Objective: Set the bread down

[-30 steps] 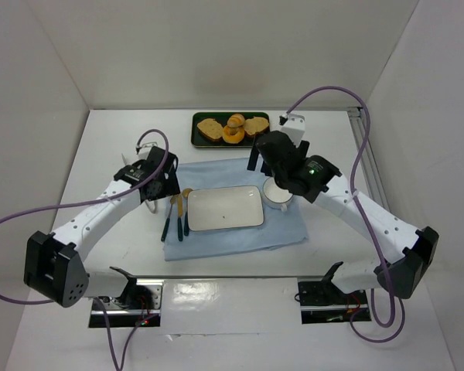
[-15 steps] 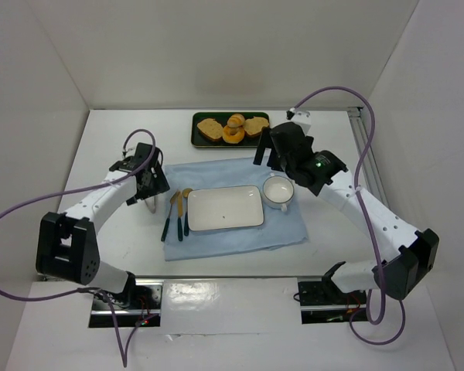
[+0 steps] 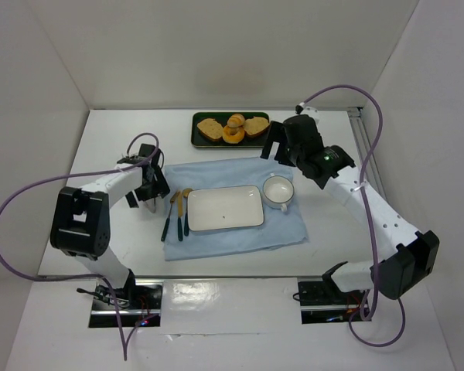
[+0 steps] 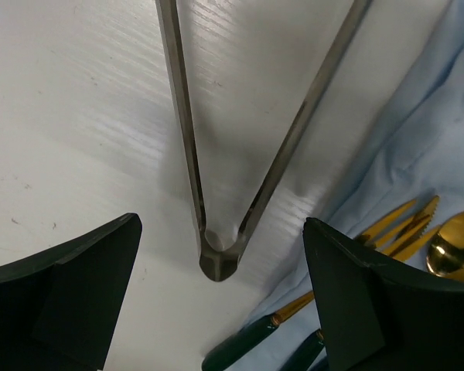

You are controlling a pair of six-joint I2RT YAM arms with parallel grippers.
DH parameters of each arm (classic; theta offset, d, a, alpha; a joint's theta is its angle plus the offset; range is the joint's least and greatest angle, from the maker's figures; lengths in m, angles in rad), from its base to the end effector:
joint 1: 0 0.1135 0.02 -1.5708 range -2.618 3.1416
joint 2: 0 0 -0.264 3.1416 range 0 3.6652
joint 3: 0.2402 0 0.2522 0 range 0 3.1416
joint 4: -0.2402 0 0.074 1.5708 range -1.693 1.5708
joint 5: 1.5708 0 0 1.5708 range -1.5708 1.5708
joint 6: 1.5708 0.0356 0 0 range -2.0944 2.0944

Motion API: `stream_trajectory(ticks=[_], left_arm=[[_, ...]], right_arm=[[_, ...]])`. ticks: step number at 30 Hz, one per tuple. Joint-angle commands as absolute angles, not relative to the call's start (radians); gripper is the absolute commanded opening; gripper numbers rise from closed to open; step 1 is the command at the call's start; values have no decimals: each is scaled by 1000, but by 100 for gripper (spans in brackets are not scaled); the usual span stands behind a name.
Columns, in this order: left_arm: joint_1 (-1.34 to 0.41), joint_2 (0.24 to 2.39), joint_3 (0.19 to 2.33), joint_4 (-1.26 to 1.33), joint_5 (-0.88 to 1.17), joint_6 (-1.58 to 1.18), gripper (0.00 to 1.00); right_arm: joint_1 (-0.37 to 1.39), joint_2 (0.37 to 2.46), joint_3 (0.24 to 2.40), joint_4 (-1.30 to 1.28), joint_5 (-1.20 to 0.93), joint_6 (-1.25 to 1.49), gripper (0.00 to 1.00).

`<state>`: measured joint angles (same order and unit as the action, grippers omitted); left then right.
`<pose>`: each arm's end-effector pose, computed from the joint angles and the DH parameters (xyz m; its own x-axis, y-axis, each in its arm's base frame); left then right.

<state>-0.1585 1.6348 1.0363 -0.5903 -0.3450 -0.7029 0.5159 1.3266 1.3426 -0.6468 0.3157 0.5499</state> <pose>0.3111 -0.0375 0.1888 -0.7147 -0.5018 -0.4873 -0.5740 0.8189 -0.0015 0.2553 0.1321 0.3700 -0.5685 0.2487 -0.7842 0.0543 0.9625 0.2659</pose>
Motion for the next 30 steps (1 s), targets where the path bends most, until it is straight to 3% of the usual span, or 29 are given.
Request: stream_trajectory(ticks=[1, 18, 30], left_arm=[[-127, 1673, 1072, -554, -321, -672, 100], [-69, 1891, 1221, -535, -281, -609, 100], [1, 1940, 1201, -502, -229, -571, 87]], right_arm=[[491, 1321, 1382, -597, 291, 525, 100], [417, 1321, 1373, -588, 241, 515, 100], [390, 1339, 1364, -551, 212, 515, 100]])
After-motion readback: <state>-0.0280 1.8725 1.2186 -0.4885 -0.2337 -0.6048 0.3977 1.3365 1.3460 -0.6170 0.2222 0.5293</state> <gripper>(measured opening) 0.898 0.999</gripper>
